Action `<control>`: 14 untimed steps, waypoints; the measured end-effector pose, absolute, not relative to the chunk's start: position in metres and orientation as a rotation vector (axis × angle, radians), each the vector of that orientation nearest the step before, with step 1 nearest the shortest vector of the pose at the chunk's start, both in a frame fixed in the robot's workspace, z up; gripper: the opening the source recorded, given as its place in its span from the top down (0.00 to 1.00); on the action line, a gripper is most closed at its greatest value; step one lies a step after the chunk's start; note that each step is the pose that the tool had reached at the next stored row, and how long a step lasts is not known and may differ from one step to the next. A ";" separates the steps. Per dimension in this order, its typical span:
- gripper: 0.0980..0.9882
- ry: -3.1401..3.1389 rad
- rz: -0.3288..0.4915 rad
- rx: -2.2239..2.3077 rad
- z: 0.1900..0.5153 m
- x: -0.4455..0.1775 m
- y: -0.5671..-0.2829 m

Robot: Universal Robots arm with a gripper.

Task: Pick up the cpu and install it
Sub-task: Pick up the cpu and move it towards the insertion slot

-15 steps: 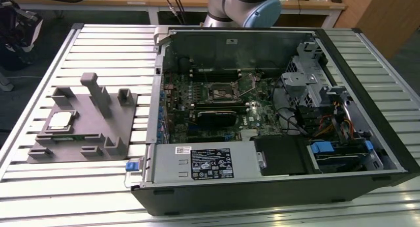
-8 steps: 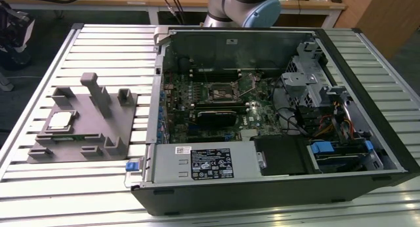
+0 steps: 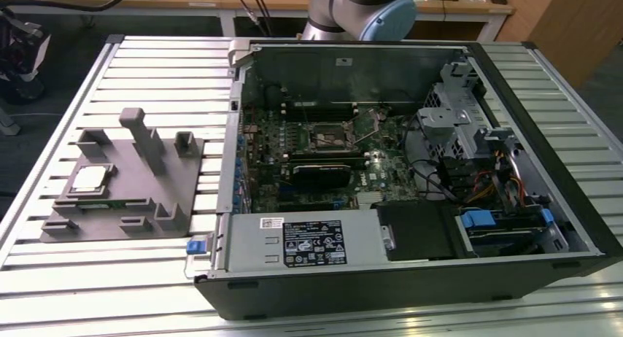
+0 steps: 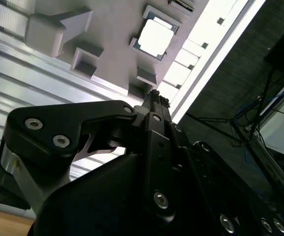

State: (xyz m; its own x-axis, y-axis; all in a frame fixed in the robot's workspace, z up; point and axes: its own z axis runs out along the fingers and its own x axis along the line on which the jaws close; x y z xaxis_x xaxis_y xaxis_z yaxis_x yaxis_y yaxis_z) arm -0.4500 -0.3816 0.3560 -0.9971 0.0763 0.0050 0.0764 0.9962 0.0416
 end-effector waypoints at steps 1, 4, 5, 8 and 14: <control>0.99 -3.135 -0.064 -0.120 0.355 -0.450 -0.382; 0.99 -3.135 -0.059 -0.120 0.353 -0.450 -0.382; 0.99 -3.135 -0.056 -0.120 0.352 -0.450 -0.382; 0.99 -3.134 -0.054 -0.120 0.349 -0.450 -0.382; 0.92 -3.132 -0.054 -0.117 0.339 -0.450 -0.391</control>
